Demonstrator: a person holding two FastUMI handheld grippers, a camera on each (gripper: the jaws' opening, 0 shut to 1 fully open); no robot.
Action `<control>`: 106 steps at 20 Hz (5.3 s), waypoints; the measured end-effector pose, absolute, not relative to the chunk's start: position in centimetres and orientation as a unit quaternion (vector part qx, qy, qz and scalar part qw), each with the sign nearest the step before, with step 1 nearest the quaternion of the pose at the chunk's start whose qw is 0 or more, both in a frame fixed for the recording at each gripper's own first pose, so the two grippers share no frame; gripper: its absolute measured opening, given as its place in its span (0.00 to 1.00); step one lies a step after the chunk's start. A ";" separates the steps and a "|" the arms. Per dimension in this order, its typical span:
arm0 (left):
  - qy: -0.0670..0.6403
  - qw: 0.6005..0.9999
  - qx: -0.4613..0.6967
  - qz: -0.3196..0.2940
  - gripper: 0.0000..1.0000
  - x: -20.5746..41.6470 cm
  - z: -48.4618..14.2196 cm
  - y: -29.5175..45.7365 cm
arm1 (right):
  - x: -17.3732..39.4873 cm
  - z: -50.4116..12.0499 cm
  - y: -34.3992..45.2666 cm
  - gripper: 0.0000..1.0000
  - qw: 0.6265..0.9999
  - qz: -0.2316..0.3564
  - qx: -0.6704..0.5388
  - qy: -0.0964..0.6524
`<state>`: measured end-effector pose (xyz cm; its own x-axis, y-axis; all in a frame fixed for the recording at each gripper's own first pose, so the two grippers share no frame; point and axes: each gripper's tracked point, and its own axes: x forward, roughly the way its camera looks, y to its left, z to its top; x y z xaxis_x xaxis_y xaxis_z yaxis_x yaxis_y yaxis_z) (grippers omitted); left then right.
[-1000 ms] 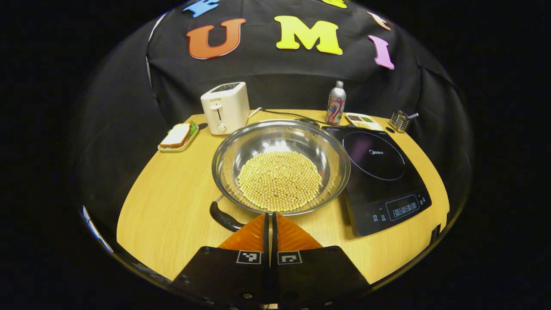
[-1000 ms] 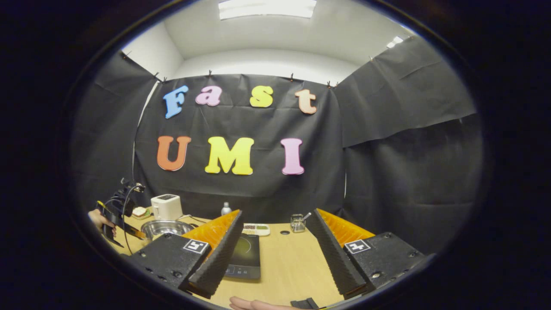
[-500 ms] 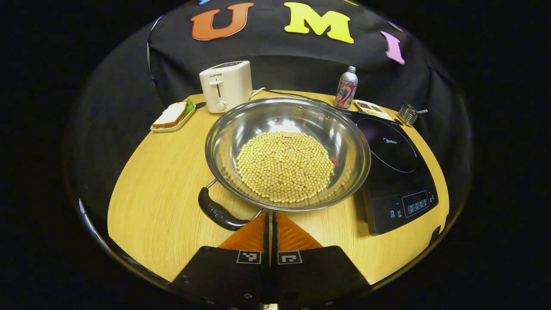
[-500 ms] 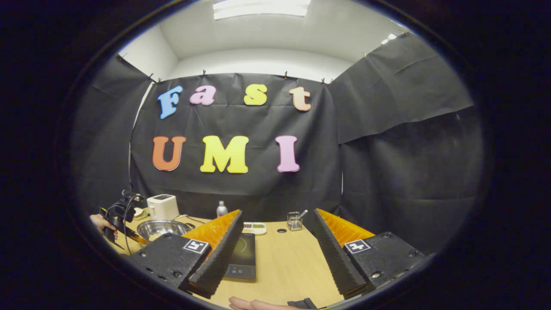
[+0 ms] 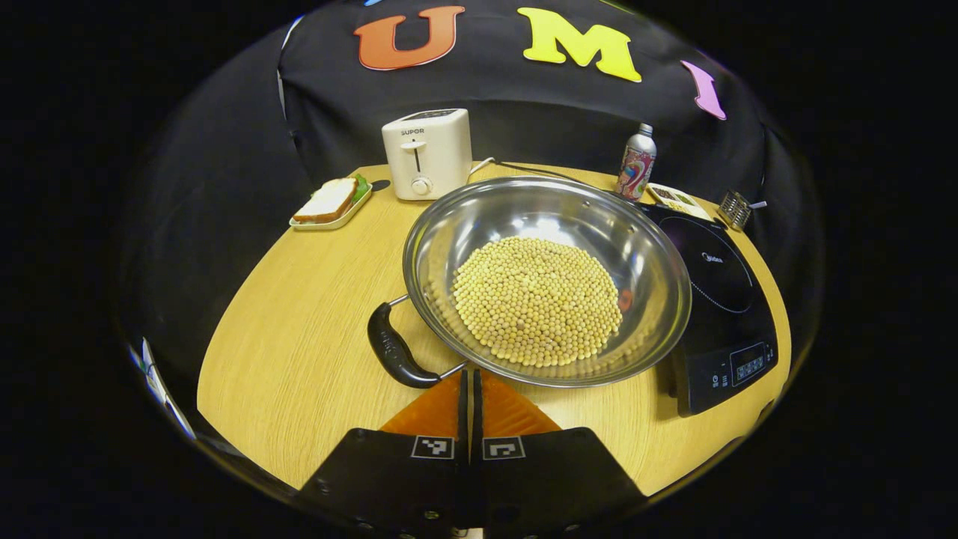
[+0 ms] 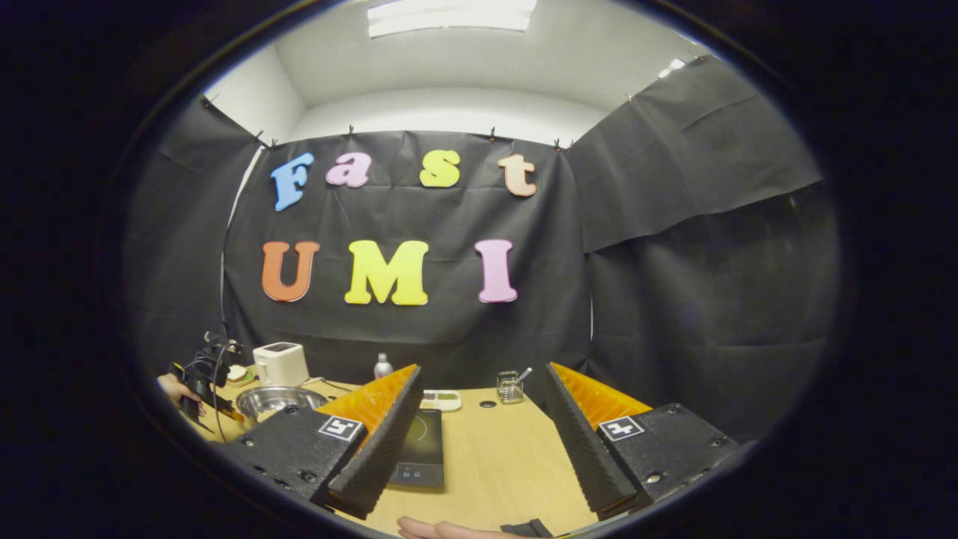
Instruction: First push the handle of the pot to place it horizontally, then grasp the pot with both hands and set it on the induction cooktop.
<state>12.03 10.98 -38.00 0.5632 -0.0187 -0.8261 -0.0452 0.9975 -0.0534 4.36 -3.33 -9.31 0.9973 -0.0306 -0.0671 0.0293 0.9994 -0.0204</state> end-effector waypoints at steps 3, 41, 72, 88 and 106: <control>0.467 0.883 -0.043 0.016 0.10 12.7 -38.2 12.0 | 4.5 -9.3 -3.2 0.99 0.999 -0.016 -0.009 0.033; 0.436 0.898 -0.049 0.040 0.10 21.4 -35.8 21.0 | 16.8 -18.2 12.2 0.99 0.987 0.038 -0.025 0.154; 0.438 0.898 0.010 -0.045 0.76 26.0 -41.6 19.0 | 25.8 -42.5 28.6 0.94 0.899 0.086 -0.050 0.425; 0.430 0.900 0.046 -0.048 0.63 25.1 -39.0 18.7 | 25.7 -42.2 29.4 0.51 0.892 0.138 -0.006 0.430; 0.366 0.929 0.017 -0.045 0.56 24.4 -26.0 14.5 | 27.1 -28.2 24.2 0.50 0.901 0.191 0.000 0.390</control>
